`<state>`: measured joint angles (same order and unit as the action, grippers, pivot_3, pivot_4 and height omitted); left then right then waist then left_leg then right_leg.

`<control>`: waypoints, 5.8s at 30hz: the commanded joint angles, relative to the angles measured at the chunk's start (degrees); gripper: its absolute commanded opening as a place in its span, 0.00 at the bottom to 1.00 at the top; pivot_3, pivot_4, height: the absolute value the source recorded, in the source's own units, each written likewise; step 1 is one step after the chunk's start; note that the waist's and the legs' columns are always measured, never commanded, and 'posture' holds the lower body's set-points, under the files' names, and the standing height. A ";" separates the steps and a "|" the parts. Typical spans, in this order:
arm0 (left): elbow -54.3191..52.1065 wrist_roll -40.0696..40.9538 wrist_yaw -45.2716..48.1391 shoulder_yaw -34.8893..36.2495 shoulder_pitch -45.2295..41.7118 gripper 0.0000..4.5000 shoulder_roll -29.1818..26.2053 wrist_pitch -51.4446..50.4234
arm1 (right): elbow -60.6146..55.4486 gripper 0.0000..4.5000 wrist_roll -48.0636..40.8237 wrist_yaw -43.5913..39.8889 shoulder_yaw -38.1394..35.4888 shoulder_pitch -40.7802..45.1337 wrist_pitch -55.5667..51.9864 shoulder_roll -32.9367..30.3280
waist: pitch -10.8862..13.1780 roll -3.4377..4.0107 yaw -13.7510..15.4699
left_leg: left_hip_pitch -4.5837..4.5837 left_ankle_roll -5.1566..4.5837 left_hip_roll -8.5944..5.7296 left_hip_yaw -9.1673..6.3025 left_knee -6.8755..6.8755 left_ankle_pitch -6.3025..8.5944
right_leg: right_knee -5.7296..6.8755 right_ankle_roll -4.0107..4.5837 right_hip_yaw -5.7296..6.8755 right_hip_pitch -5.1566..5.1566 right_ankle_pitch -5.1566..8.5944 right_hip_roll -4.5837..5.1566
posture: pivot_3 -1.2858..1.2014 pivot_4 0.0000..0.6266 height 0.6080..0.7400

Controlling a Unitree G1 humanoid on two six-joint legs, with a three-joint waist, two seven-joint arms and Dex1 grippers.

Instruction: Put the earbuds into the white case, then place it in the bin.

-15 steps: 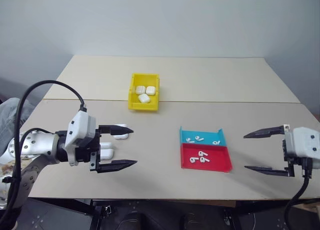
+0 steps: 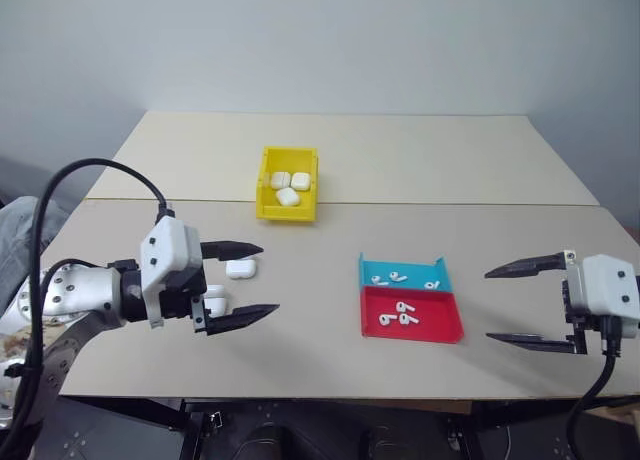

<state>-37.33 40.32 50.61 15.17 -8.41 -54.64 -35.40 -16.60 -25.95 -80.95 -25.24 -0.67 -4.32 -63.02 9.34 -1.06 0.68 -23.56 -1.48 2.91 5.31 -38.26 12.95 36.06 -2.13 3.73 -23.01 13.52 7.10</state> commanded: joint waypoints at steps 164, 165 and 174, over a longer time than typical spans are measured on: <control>34.04 -5.18 16.76 -23.09 3.01 0.63 28.93 65.03 | -6.86 0.56 34.44 1.77 59.20 44.77 -19.83 8.46 | 0.02 0.02 -0.32 | -0.23 0.03 0.03 0.08 0.00 0.00 | 0.03 0.13 0.17 -0.23 0.03 0.06 | 0.52 0.24 1.00; 33.87 -5.59 16.84 -22.86 3.42 0.63 28.97 64.89 | -6.26 0.56 35.49 1.57 59.64 44.79 -19.14 8.99 | 0.02 0.02 -0.31 | -0.23 0.03 0.03 0.08 0.00 0.00 | 0.03 0.13 0.17 -0.23 0.03 0.06 | 0.52 0.24 1.00; 31.61 -8.19 16.59 -21.12 7.05 0.63 27.85 62.98 | -1.94 0.56 40.51 -0.64 61.11 45.00 -15.29 12.58 | 0.01 0.02 -0.28 | -0.22 0.04 0.03 0.12 0.00 0.00 | 0.05 0.14 0.19 -0.23 0.03 0.05 | 0.52 0.24 1.00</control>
<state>-3.50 32.52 67.59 -7.15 -1.69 -26.61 27.44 -18.61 13.43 -81.02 35.73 43.27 -21.17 -50.77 9.36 -1.03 0.40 -23.79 -1.44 2.95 5.44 -38.26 12.95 36.10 -1.99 3.93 -23.24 13.55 7.15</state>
